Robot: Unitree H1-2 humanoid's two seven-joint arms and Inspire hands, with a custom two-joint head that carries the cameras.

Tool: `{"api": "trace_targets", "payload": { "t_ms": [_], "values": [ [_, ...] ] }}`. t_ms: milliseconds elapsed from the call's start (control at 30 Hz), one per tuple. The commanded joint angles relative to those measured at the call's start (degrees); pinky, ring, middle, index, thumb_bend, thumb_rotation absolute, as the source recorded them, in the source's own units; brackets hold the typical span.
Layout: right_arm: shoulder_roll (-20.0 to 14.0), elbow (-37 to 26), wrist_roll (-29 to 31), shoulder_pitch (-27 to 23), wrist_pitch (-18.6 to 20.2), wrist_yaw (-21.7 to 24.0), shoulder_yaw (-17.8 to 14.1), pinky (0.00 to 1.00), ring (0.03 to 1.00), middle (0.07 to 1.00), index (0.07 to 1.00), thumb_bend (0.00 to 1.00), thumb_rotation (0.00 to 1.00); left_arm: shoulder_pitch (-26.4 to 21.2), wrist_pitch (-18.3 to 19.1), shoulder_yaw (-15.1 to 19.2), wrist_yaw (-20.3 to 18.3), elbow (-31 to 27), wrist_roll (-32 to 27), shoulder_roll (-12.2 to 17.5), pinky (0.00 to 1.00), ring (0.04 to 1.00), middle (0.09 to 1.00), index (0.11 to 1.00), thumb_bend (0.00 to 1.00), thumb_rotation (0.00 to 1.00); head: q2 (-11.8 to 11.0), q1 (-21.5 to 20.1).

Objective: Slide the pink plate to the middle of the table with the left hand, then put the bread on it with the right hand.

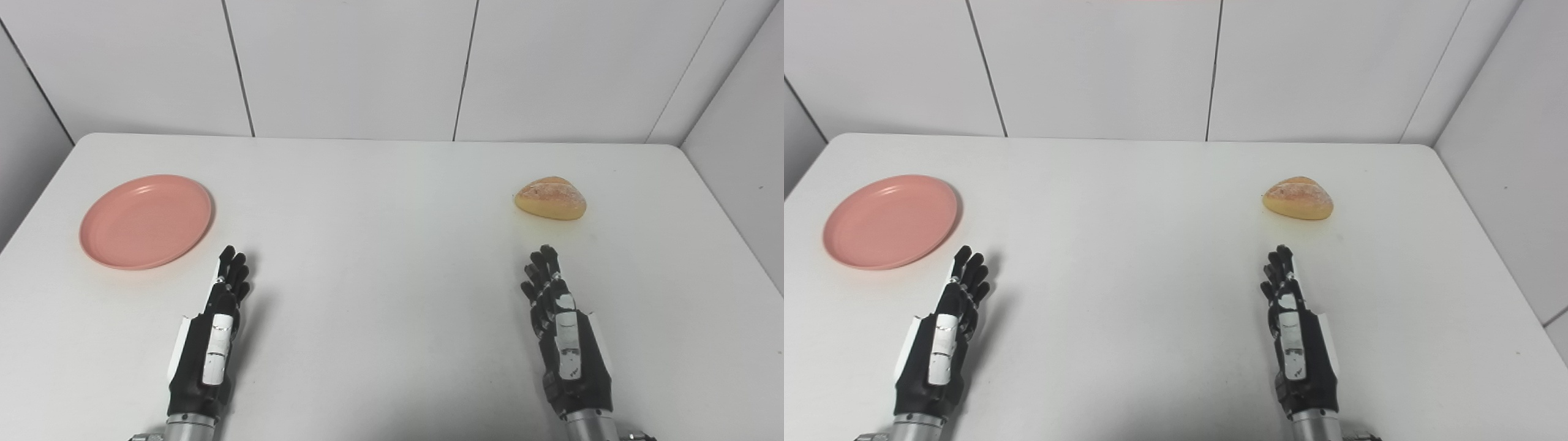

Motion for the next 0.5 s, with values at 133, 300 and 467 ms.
{"api": "trace_targets", "payload": {
  "t_ms": [133,300,467],
  "values": [
    [0.66,-2.93,0.78,0.27,0.86,-0.08,-0.35,1.00,1.000,0.991,1.000,0.82,1.00,-0.69,-2.94,0.51,-0.07,-0.29,-0.45,-0.97,1.00,1.000,1.000,1.000,0.74,1.00,-0.21,0.01],
    [0.58,-3.03,0.84,0.37,0.85,0.11,-0.39,1.00,1.000,0.989,1.000,0.83,1.00,-0.74,-3.57,0.43,-0.28,-0.09,-0.43,-0.95,1.00,1.000,1.000,1.000,0.73,1.00,-0.12,0.12],
    [-0.25,-2.29,-0.39,0.09,-0.07,0.62,-0.03,1.00,1.000,0.995,0.999,0.84,1.00,-0.71,-2.99,0.41,-0.01,-0.55,-0.08,-1.13,1.00,1.000,1.000,1.000,0.74,1.00,-0.27,0.22]
  ]
}}
